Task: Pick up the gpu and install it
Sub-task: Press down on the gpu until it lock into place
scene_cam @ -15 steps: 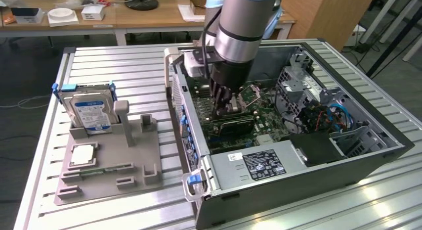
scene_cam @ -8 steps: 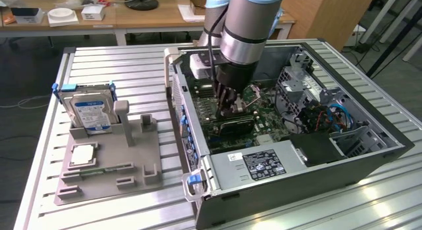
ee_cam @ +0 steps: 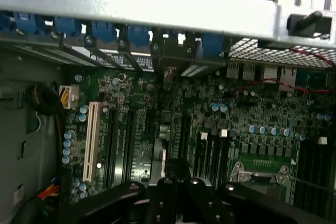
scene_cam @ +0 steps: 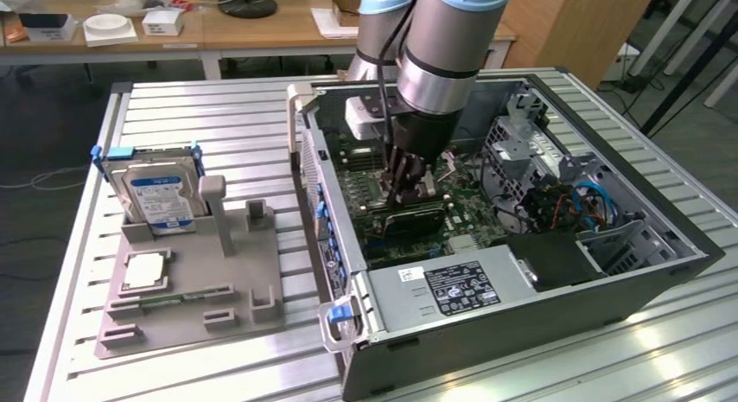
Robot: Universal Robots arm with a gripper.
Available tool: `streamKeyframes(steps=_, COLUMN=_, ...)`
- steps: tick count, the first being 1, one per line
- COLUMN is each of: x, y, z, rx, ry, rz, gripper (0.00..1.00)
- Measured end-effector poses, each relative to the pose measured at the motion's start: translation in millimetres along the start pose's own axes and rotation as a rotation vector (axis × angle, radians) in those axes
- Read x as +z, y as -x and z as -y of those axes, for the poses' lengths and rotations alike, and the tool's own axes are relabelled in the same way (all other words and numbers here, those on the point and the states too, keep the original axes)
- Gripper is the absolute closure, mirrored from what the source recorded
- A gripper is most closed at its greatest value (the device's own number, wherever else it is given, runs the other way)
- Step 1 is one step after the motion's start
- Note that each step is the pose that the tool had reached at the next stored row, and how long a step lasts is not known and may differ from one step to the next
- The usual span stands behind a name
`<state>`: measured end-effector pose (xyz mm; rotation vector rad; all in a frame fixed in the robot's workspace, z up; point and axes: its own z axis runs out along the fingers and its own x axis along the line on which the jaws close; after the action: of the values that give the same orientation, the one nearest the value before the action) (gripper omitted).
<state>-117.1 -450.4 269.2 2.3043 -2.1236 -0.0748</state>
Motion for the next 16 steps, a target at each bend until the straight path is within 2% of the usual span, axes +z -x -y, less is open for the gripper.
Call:
streamKeyframes(steps=2, x=0.0, y=0.0, z=0.7, rx=0.000, ry=0.0000, rz=0.0000, gripper=0.89)
streamKeyframes(steps=7, x=-0.4, y=-2.3, z=11.6, rx=0.000, ry=0.0002, rz=0.0000, gripper=0.89)
streamKeyframes(steps=16, x=-0.7, y=-9.0, z=11.9, rx=0.001, ry=0.0003, rz=-0.0013, gripper=0.89)
